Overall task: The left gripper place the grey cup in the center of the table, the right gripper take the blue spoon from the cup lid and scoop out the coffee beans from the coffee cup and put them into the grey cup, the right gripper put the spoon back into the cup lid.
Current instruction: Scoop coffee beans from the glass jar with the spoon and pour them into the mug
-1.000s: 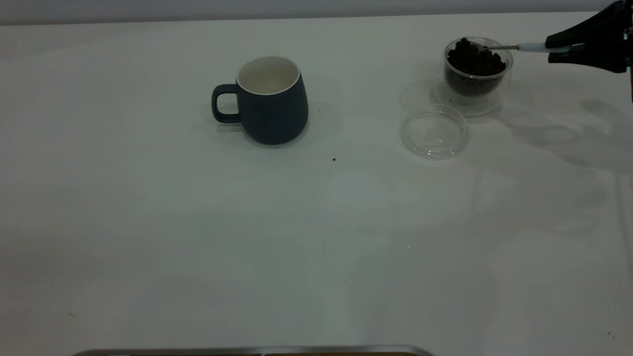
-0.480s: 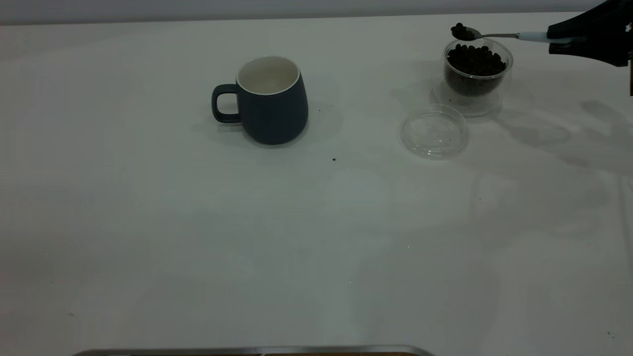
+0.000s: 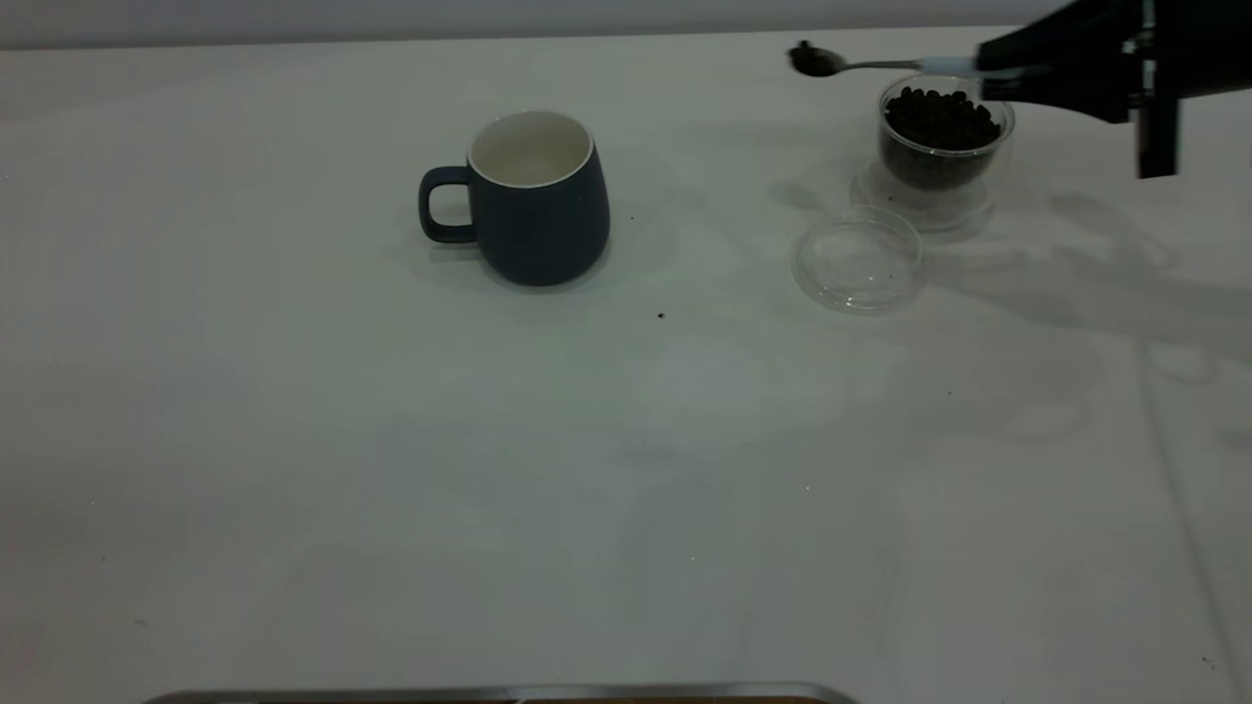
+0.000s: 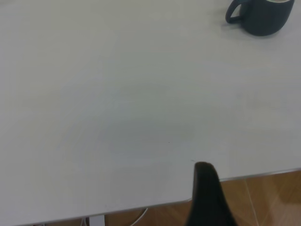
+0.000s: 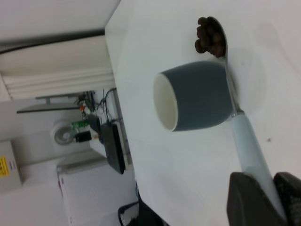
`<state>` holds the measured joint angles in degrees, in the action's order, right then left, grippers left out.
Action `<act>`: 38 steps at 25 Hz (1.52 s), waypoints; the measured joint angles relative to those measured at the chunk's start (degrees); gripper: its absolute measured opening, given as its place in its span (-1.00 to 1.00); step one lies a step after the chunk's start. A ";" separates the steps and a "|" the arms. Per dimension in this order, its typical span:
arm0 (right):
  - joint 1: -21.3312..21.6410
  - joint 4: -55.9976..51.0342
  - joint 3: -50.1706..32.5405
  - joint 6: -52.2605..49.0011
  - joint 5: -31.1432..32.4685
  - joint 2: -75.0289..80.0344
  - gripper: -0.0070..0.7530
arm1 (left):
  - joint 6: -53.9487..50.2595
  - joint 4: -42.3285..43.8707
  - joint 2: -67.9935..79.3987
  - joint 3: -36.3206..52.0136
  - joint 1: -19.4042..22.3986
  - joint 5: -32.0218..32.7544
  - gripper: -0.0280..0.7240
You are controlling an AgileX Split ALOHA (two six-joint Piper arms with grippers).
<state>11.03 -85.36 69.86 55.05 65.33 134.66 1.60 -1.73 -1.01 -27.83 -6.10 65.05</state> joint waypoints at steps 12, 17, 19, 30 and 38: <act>-11.99 -5.91 0.00 -0.21 -4.68 0.00 -0.70 | 0.00 0.00 0.00 0.00 0.00 0.00 0.55; -16.47 -9.12 0.00 -0.16 -6.53 0.00 -0.70 | -0.21 0.00 0.00 0.00 0.00 0.00 0.55; -17.96 -10.27 0.00 -0.16 -7.22 0.00 -0.70 | -0.21 0.00 0.00 0.00 0.00 0.00 0.55; -23.32 -16.30 0.11 5.81 -13.36 0.00 -0.70 | -0.16 0.00 0.00 0.00 0.00 0.00 0.55; -23.56 -16.62 0.11 32.98 -16.90 0.00 -0.70 | -0.16 0.00 0.00 0.00 0.00 0.00 0.55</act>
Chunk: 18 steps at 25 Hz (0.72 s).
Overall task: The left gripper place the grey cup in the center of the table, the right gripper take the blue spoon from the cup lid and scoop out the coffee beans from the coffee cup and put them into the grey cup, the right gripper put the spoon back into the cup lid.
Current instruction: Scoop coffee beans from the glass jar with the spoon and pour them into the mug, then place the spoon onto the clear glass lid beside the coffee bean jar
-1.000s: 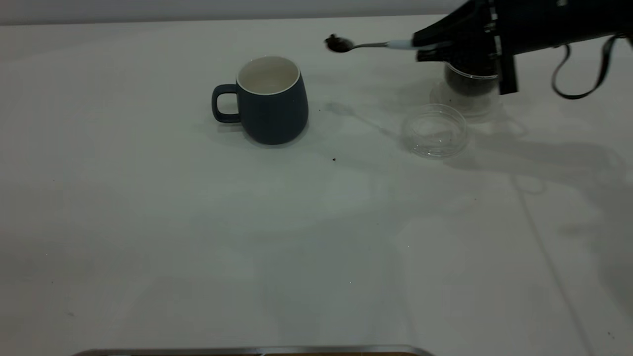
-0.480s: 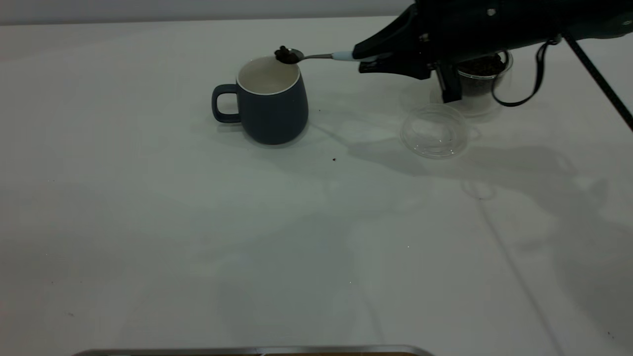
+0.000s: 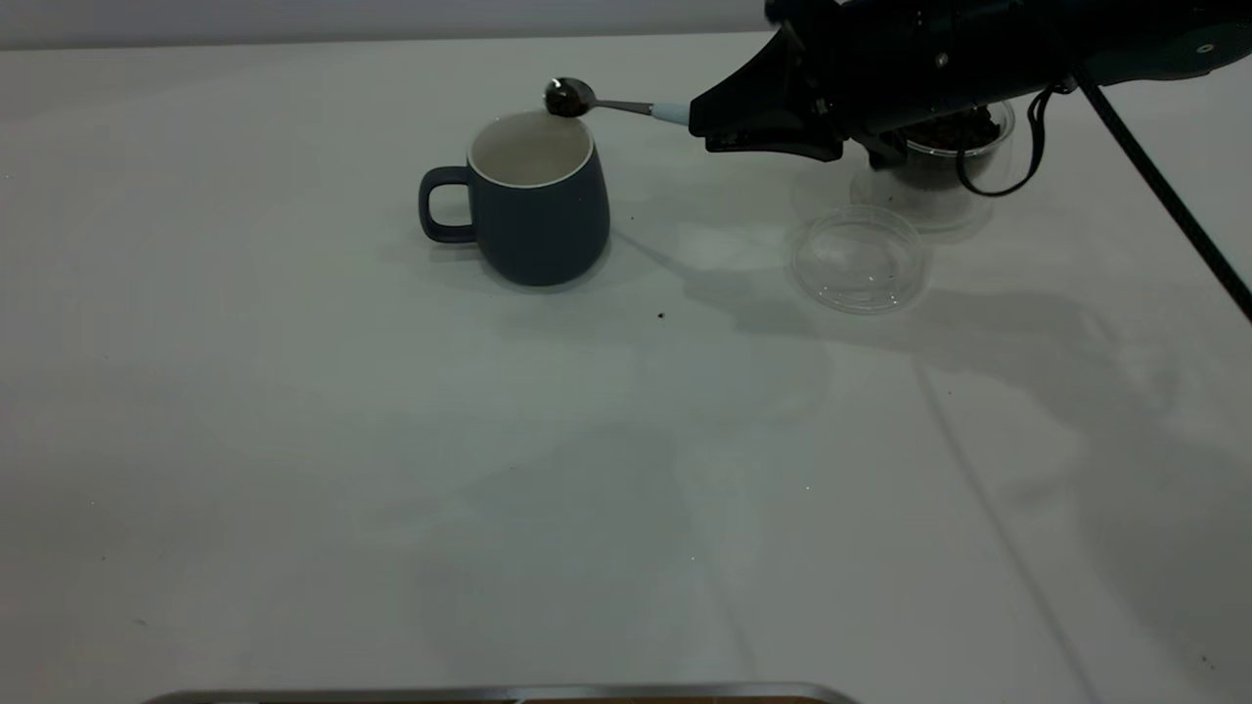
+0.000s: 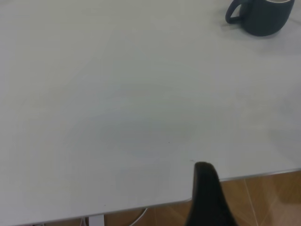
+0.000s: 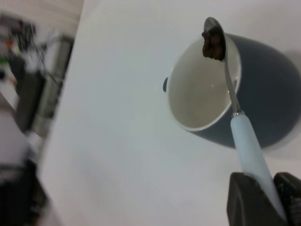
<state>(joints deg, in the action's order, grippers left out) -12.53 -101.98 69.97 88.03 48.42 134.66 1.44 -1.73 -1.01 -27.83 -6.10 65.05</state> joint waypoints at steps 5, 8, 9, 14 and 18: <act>0.00 0.59 0.00 17.86 0.00 0.00 -0.70 | 0.00 0.00 0.00 0.00 0.00 0.00 0.55; 0.00 0.97 0.00 20.04 0.00 0.00 -0.70 | 0.00 0.00 0.00 0.00 0.00 0.00 0.55; 0.00 1.23 0.00 20.17 0.06 0.00 -0.70 | 0.00 0.00 0.00 0.00 0.00 0.00 0.55; 0.33 2.63 -0.46 14.01 2.10 -1.38 -0.70 | 0.05 0.00 0.00 0.00 0.00 0.00 0.55; 2.96 0.88 -5.42 5.93 7.55 -7.15 -0.70 | 0.16 0.00 0.00 0.00 0.00 0.00 0.55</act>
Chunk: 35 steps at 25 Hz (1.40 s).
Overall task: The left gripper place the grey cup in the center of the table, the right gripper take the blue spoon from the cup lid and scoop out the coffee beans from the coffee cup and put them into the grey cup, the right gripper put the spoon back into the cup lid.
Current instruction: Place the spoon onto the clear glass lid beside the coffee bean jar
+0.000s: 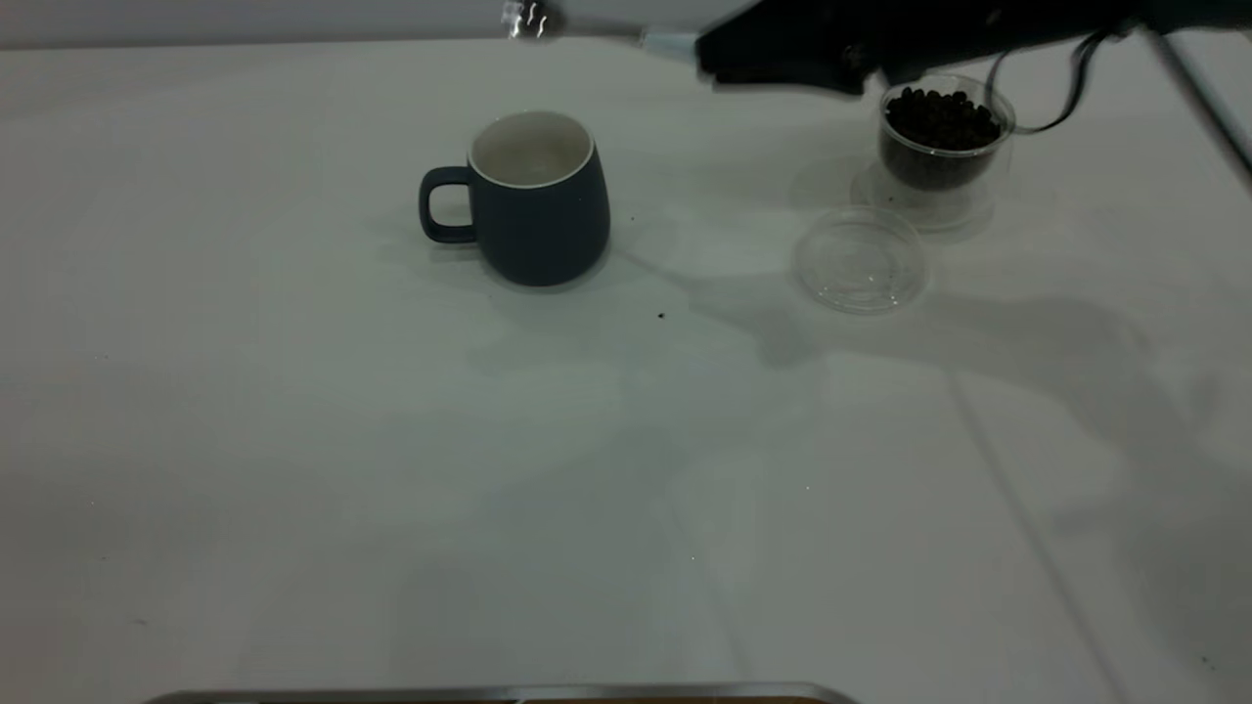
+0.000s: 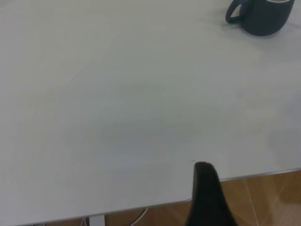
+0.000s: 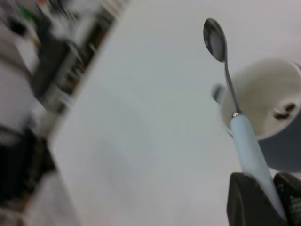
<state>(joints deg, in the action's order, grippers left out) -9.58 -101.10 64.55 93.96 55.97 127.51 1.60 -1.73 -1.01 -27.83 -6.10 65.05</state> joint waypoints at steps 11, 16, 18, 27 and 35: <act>17.45 -1.61 -24.56 -13.99 -3.18 -9.49 -0.70 | 0.00 0.00 0.00 0.00 0.00 0.00 0.55; 23.11 -1.61 -30.39 -14.07 -5.49 -9.57 -0.70 | 0.00 0.00 0.00 0.00 0.00 0.00 0.55; 23.51 -1.61 -30.49 -14.07 -6.35 -9.19 -0.70 | 0.00 0.00 0.00 0.00 0.00 0.00 0.55; 23.51 -1.63 -25.89 -14.07 -5.63 -1.34 -0.70 | 0.00 0.00 0.00 0.00 0.00 0.00 0.55; 23.51 -1.63 -21.20 -12.92 -1.68 6.02 -0.70 | -0.19 0.00 0.00 0.00 0.00 0.00 0.55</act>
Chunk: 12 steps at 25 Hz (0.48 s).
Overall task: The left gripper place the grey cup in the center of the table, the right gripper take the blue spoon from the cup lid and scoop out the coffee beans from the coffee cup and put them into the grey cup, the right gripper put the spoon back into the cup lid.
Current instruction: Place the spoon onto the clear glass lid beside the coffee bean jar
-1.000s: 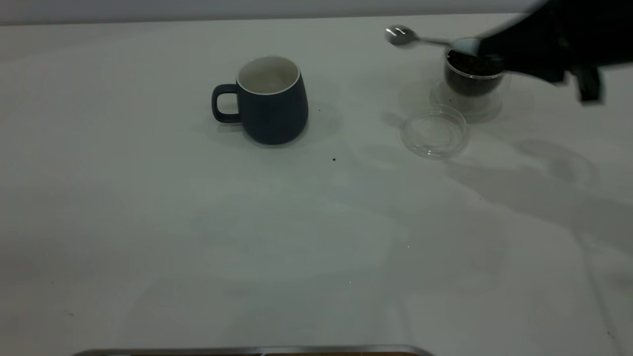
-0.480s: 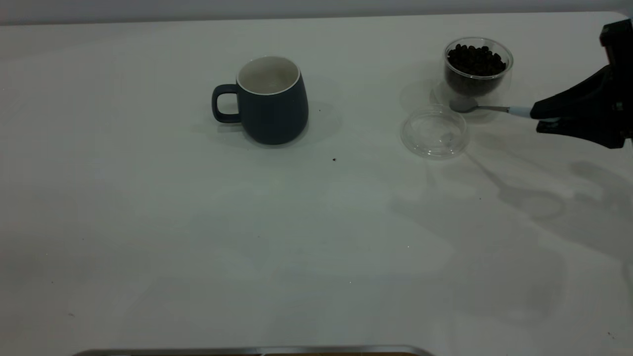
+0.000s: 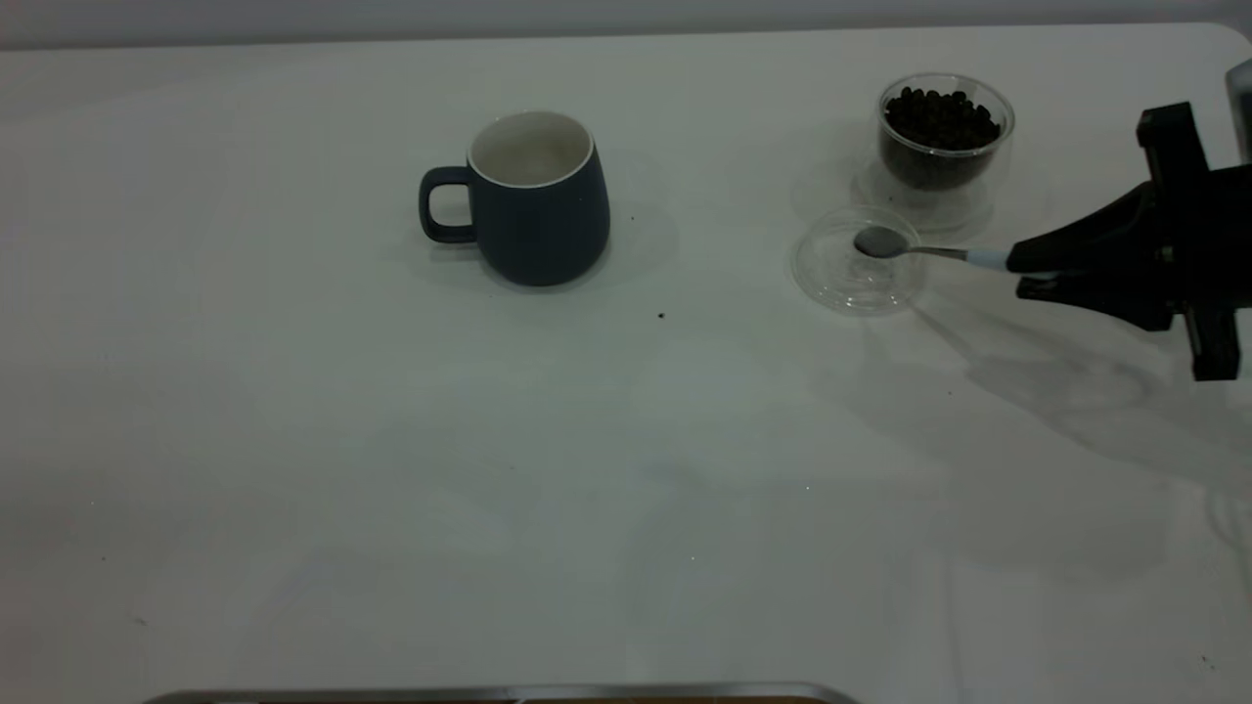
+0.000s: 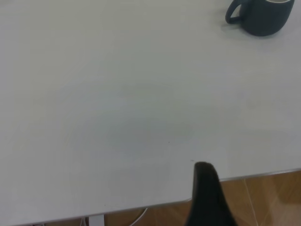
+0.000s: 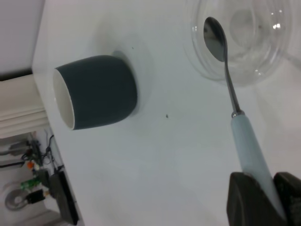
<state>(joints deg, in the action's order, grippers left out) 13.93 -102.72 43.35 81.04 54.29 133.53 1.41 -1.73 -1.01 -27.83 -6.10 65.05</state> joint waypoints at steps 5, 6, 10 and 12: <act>-0.19 0.00 3.32 -0.04 0.38 3.20 -0.70 | 0.00 0.00 0.00 0.00 0.00 0.00 0.55; -0.25 0.00 4.09 -0.09 0.66 3.85 -0.70 | 0.00 0.00 0.00 0.00 0.00 0.00 0.55; -0.86 0.00 6.81 -0.96 0.71 5.74 -0.70 | 0.00 0.00 0.00 0.00 0.00 0.00 0.55; -1.39 0.00 8.01 -1.20 0.71 6.28 -0.70 | 0.00 0.00 0.00 0.00 0.00 0.00 0.55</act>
<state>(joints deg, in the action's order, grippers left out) 12.54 -102.72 51.36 79.85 55.01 139.81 1.41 -1.73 -1.01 -27.83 -6.10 65.05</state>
